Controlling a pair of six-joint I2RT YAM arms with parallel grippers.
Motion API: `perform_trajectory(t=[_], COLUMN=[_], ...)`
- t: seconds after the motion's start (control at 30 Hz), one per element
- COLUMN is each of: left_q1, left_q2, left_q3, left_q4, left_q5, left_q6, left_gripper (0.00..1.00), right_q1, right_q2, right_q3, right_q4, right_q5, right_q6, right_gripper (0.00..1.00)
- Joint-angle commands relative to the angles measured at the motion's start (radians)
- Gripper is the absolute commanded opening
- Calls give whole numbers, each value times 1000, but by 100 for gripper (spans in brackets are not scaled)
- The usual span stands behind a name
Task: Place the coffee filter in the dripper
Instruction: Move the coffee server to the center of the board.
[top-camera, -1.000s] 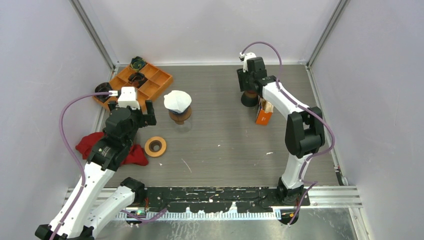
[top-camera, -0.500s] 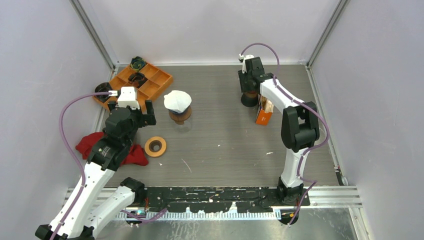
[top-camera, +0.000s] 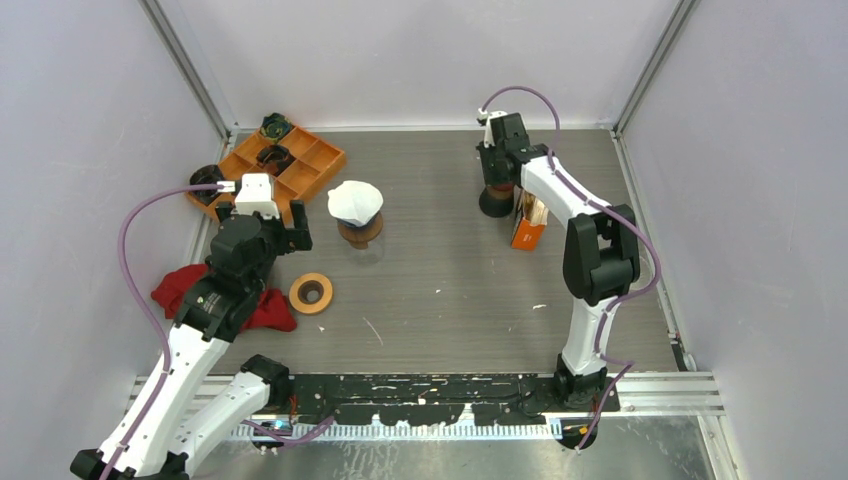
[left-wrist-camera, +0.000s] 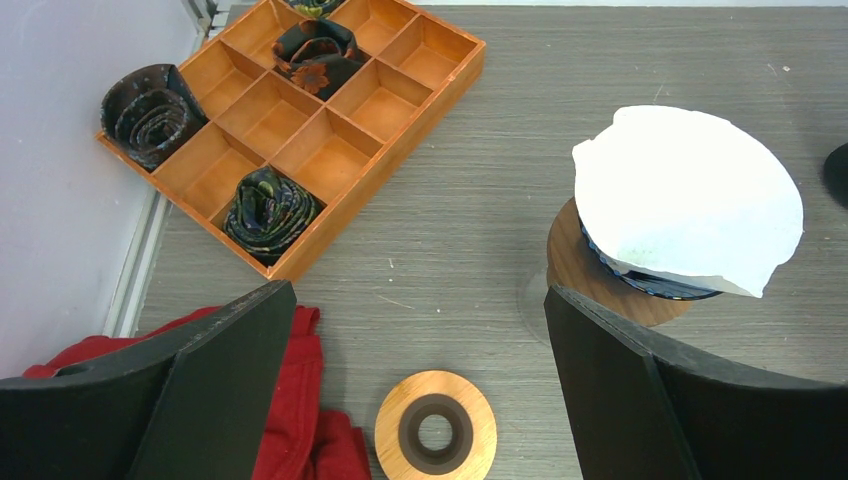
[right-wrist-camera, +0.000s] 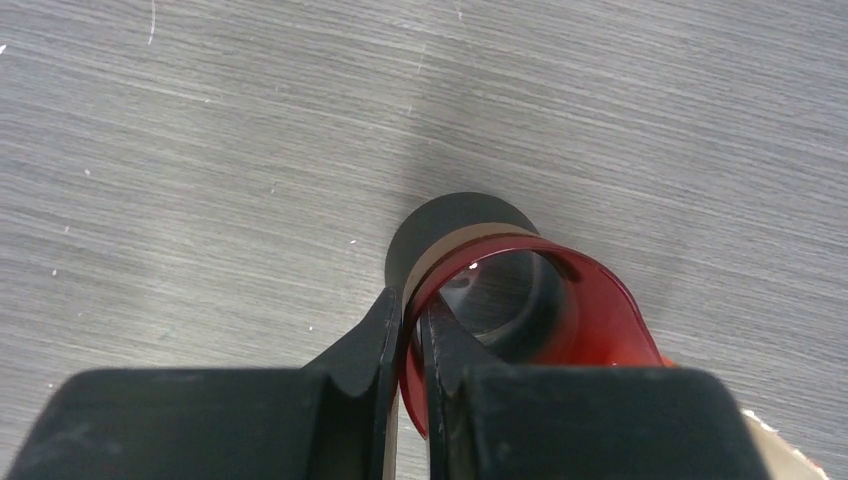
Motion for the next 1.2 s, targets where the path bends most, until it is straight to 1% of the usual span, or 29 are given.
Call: perform_trajectory(t=[0.0,0.13,0.3,0.57,0.67,0.87,0.97,1.17], left_q1=[5,5,5,5,5,7,7,7], left_q2=[-18,-23,-32,-54,-55,-57,-56,-51], left_q3=[4,3,1,-9,-10,-11,-12,-13], left_q4=[70,70,71,76,76,76,78,78], left_q5=[8,7,6,-4,-5,-29,-30,-35], left_q6=[0,0,-4,-5,-4,2,1,1], left_gripper=[99,99,99,99,99,99,99,99], right_q1=[40,95,193,340,399,523,575,660], right_q2=[-112,-182,-278,-403,-438,-477,-478,-451], right_q3=[-17,-66,-137,-256,-294,-372,-400,-417], right_q4=[-36,-59,-71,-82,-83,-79,-63,-39], right_q5=[-36,2,71,159,217,322,351,362], right_q6=[40,54,87,174,208,284,311,351], right_gripper=[4,4,4,4,4,4,4,4])
